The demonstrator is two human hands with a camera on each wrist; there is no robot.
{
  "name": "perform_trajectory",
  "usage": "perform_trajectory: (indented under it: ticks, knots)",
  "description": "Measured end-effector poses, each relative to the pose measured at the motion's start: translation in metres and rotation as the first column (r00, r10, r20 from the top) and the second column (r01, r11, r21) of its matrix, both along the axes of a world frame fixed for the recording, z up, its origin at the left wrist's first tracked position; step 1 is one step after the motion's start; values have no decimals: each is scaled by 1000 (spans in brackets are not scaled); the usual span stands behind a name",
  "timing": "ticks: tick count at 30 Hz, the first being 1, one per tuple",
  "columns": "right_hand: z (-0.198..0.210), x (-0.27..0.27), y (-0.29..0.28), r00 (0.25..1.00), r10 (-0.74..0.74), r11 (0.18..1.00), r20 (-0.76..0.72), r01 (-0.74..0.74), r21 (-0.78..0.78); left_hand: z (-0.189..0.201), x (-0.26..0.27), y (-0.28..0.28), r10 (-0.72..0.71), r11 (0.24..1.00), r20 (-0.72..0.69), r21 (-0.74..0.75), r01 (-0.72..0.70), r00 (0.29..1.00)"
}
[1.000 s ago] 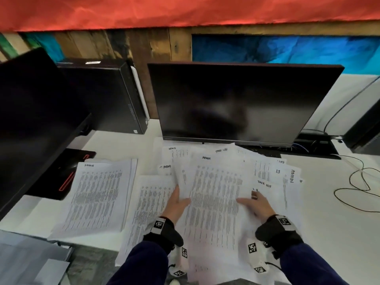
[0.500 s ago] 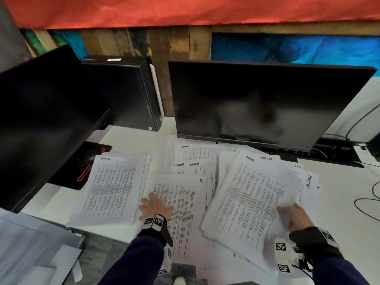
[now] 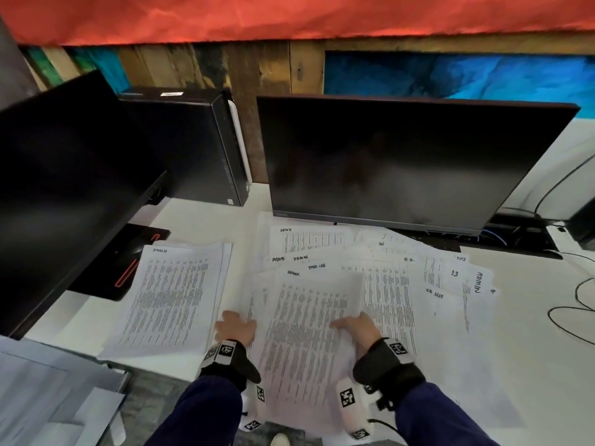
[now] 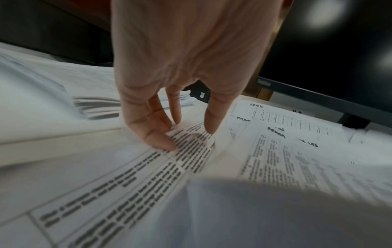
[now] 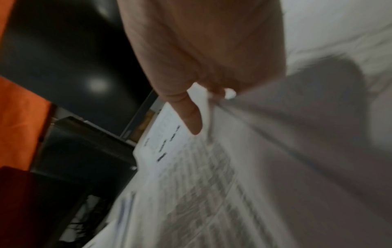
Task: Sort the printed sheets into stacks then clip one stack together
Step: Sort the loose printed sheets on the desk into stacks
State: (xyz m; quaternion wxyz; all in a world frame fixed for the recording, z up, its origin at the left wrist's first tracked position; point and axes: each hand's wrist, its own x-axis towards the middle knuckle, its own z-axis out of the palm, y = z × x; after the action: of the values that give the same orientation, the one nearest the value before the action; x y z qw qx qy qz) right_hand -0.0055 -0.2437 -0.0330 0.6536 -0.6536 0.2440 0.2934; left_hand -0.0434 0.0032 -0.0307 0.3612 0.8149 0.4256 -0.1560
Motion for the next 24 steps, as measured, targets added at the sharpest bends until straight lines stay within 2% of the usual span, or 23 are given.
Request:
perform_trajectory:
  ticks: [5, 8, 10, 12, 14, 15, 16, 17, 18, 19, 22, 24]
  knots:
    - [7, -9, 20, 998, -6, 999, -60, 3, -42, 0, -2, 0, -19, 1000, 32, -21, 19, 999]
    - [18, -7, 5, 999, -25, 1000, -28, 25, 2, 11, 0, -7, -50, 982, 13, 182, 47, 999]
    - [25, -1, -19, 998, -55, 998, 1, 55, 37, 20, 4, -20, -93, 959, 92, 277, 65, 991]
    - [25, 7, -51, 995, -98, 995, 24, 98, 27, 24, 10, -37, -160, 954, 211, 286, 96, 964]
    - [18, 12, -83, 984, -171, 977, 43, 175, -118, 24, 19, -57, -234, 961, 301, 219, 172, 924]
    - [11, 14, -95, 985, -158, 951, 67, 170, -257, 23, 23, -68, -260, 963, 328, 160, 217, 908]
    - [19, 11, -102, 994, -85, 893, 70, 107, -437, 20, 27, -79, -273, 962, 336, 90, 258, 901]
    - [22, 7, -108, 999, -18, 780, 31, 33, -625, 16, 31, -90, -285, 955, 330, 21, 295, 900]
    - [25, 3, -111, 1000, -18, 689, 4, 15, -725, 13, 34, -99, -292, 946, 299, -50, 320, 908]
    - [25, -1, -114, 998, -56, 665, 6, 42, -745, 11, 36, -107, -292, 937, 260, -113, 329, 920]
    - [16, -6, -116, 986, -165, 759, 35, 150, -634, 4, 40, -121, -223, 926, 168, -270, 262, 960]
    - [-3, -2, -125, 985, -169, 844, 31, 161, -512, -1, 43, -127, -157, 906, 140, -374, 199, 978]
